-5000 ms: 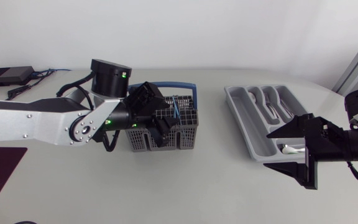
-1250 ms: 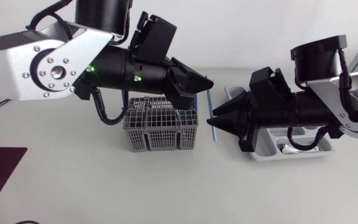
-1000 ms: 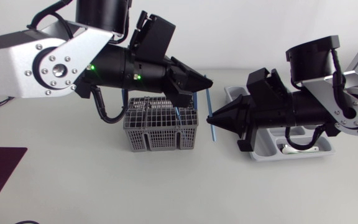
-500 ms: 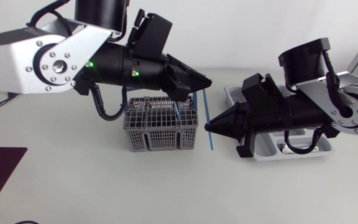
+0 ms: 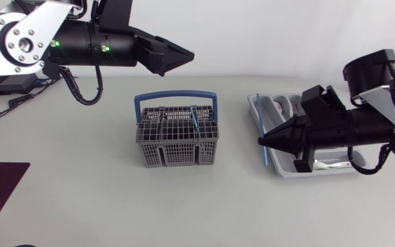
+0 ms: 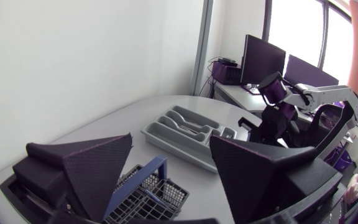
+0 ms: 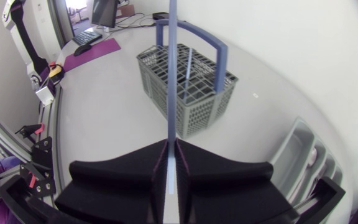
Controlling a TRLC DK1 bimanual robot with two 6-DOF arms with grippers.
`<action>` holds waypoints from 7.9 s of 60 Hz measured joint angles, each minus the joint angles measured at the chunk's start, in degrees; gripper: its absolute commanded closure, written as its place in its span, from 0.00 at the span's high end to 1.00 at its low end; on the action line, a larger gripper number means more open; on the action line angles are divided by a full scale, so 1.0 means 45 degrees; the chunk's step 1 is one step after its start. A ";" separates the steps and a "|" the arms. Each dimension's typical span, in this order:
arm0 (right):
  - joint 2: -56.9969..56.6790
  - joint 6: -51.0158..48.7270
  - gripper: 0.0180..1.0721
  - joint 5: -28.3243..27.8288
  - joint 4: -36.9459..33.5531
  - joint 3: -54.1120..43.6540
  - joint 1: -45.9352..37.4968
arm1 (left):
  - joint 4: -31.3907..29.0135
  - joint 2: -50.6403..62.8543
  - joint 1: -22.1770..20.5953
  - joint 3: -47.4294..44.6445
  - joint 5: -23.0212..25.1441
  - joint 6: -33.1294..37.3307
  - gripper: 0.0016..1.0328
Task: Unload the cutlery basket into the drawer organizer.
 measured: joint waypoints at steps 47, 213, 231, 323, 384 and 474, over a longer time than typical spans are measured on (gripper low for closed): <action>0.8058 0.2506 0.06 0.3517 -0.0311 0.5100 -0.3118 | 0.1316 0.1171 -0.1647 -0.2516 -0.4410 0.2953 0.93; 0.8005 0.1656 0.96 0.2390 -0.0957 0.4721 -0.3827 | 0.7203 0.4342 -0.2958 -0.3954 -0.8058 -0.1370 0.14; 0.8005 0.1365 0.96 0.2307 -0.0933 0.4629 -0.3954 | 0.7320 0.4401 -0.3070 -0.3857 -0.8024 -0.1836 0.09; 0.2093 0.0403 0.23 0.2108 0.1899 0.0248 0.1583 | 0.6790 0.1681 -0.1603 -0.5149 -0.8913 0.0792 0.83; 0.5251 0.1719 0.05 0.3079 0.5168 0.1991 0.3842 | 0.6159 0.5221 -0.0981 -0.2710 -0.7752 0.0908 0.08; 0.0811 0.1535 0.96 0.1044 0.4299 -0.0908 0.0291 | 0.0831 0.2545 -0.1447 -0.1719 -0.4896 -0.0476 0.88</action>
